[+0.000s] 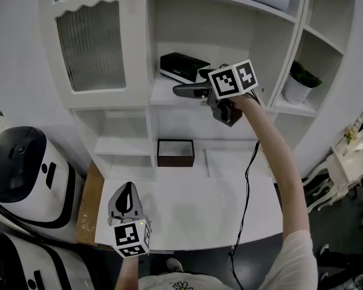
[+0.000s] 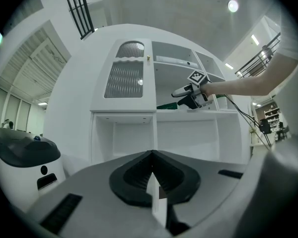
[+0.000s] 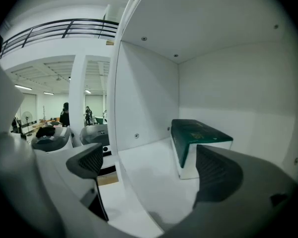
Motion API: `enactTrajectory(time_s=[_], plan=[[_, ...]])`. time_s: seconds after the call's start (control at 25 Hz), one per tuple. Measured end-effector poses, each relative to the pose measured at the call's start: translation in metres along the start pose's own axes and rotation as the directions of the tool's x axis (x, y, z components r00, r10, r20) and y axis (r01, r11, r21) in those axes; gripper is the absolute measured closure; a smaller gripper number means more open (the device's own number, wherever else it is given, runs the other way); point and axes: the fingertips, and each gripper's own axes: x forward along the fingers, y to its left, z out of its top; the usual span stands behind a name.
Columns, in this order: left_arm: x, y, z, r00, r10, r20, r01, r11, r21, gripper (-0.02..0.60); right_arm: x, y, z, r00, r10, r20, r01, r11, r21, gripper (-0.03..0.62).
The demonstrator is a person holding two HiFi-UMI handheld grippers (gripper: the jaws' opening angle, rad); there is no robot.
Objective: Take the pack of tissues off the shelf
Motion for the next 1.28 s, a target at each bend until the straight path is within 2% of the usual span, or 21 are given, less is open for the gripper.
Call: enactTrajectory(time_s=[0.2,0.4,0.56,0.88,1.28], plan=[[0.004,0.009,-0.001,1.000,0.016,0.005,-0.016,1.000,-0.011,0.583,-0.016,-0.038,-0.001,0.995,-0.097,-0.003,0.097,0.995,0.009,0.003],[0.014,0.009,-0.004,1.000,0.021,-0.002,-0.021,1.000,-0.019,0.583,-0.014,-0.078,-0.012,0.988,-0.144,-0.050,0.145,0.989,0.026,0.003],[0.023,0.013,-0.007,0.999,0.029,-0.015,-0.030,0.999,-0.020,0.583,-0.007,-0.092,-0.010,0.991,-0.125,-0.044,0.127,0.990,0.056,0.003],[0.040,0.017,-0.017,0.998,0.039,-0.042,-0.041,0.999,-0.033,0.583,0.020,-0.106,-0.003,0.991,-0.112,-0.071,0.116,0.992,0.056,0.003],[0.042,0.021,-0.023,0.998,0.040,-0.048,-0.043,0.998,-0.054,0.583,0.043,-0.102,0.002,0.991,-0.106,-0.077,0.113,0.989,0.091,0.008]])
